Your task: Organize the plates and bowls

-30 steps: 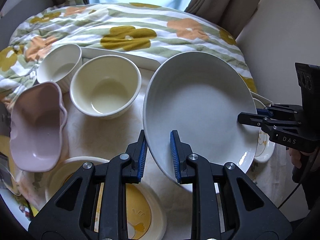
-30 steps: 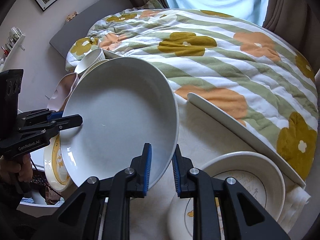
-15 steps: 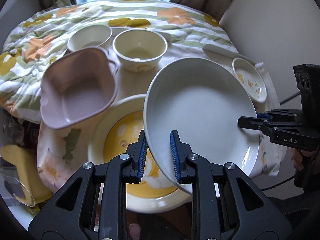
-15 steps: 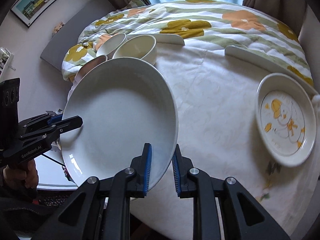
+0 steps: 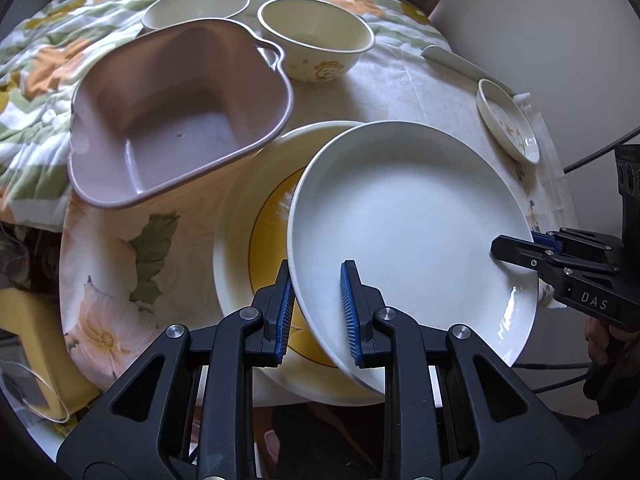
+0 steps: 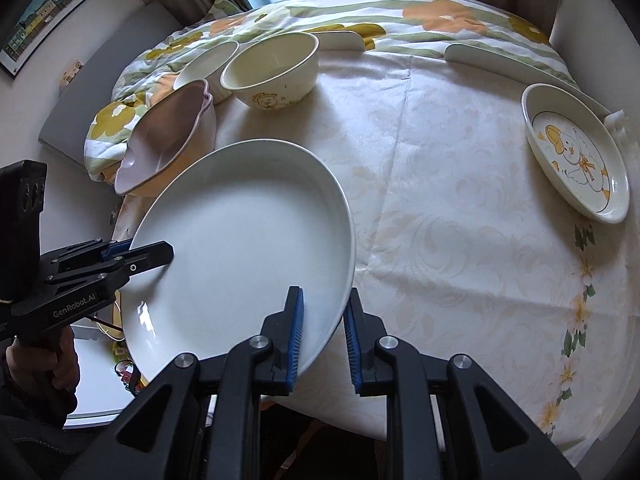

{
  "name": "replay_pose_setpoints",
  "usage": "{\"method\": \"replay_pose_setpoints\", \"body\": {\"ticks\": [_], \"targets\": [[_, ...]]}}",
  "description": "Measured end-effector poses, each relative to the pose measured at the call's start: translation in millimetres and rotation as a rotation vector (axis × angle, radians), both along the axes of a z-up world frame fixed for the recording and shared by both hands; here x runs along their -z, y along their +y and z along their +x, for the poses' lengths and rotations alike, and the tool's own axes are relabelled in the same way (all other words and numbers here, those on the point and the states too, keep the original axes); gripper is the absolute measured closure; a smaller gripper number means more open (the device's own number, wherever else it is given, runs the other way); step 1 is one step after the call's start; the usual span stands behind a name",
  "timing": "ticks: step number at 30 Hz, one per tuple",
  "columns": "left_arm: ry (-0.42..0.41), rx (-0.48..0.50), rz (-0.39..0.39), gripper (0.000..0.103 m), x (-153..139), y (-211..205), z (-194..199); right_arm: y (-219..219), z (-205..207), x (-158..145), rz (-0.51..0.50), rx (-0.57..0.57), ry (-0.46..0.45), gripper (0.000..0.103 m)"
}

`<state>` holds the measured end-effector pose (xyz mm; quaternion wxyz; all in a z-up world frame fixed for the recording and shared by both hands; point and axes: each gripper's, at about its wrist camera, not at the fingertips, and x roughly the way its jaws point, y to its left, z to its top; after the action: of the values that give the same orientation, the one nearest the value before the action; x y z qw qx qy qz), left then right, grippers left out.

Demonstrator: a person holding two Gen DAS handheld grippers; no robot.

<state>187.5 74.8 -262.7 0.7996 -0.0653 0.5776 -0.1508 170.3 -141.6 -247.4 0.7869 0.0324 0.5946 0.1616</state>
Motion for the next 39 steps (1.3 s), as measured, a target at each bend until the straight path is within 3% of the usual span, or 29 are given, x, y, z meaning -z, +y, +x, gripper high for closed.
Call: {"method": "replay_pose_setpoints", "body": {"ticks": [13, 23, 32, 39], "targets": [[0.015, -0.007, 0.062, 0.084, 21.6, -5.9, 7.8, 15.9, -2.3, 9.8, -0.047, -0.024, -0.025, 0.085], [-0.018, 0.017, 0.131, 0.084, 25.7, -21.4, 6.6, 11.8, -1.8, 9.4, -0.051, -0.014, -0.031, 0.085], [-0.101, 0.079, 0.324, 0.084, 20.5, -40.6, -0.5, 17.2, -2.2, 12.3, -0.089, -0.043, -0.058, 0.085], [-0.136, 0.086, 0.440, 0.084, 19.6, -43.3, -7.7, 33.8, -3.9, 12.2, -0.190, -0.111, -0.115, 0.085]]}}
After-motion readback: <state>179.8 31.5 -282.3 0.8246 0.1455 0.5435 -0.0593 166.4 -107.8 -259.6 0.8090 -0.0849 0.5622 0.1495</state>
